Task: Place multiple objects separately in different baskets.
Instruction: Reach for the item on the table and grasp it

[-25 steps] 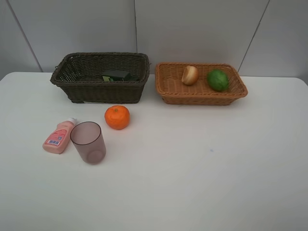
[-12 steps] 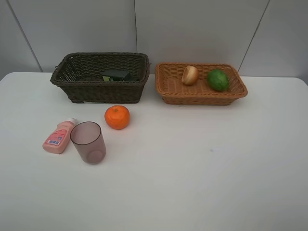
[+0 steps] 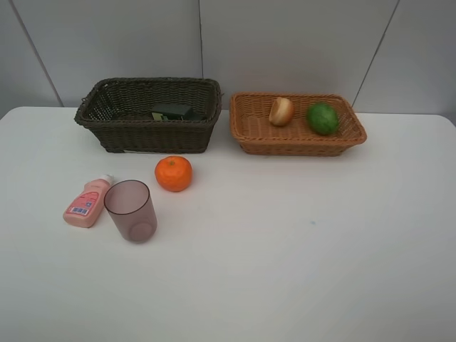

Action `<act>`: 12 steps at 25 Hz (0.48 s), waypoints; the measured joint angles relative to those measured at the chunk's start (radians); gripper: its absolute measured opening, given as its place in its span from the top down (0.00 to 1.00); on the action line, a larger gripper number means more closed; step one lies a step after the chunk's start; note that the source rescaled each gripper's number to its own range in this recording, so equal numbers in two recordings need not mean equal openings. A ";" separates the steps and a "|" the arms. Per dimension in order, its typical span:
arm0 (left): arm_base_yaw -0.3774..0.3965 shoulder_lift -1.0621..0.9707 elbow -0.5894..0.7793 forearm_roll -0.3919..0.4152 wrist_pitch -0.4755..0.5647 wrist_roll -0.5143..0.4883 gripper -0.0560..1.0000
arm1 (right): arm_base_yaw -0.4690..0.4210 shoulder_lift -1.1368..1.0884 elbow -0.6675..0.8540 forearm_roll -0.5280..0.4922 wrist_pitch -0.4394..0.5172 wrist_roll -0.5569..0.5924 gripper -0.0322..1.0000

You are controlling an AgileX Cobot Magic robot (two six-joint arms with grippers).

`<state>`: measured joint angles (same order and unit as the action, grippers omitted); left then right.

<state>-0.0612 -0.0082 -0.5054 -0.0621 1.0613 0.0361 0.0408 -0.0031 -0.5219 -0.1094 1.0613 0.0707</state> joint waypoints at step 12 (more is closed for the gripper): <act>0.000 0.169 -0.087 0.000 0.000 0.014 0.01 | 0.000 0.000 0.000 0.000 0.000 0.000 0.16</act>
<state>-0.0612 0.1612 -0.5927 -0.0621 1.0613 0.0501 0.0408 -0.0031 -0.5219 -0.1094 1.0613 0.0707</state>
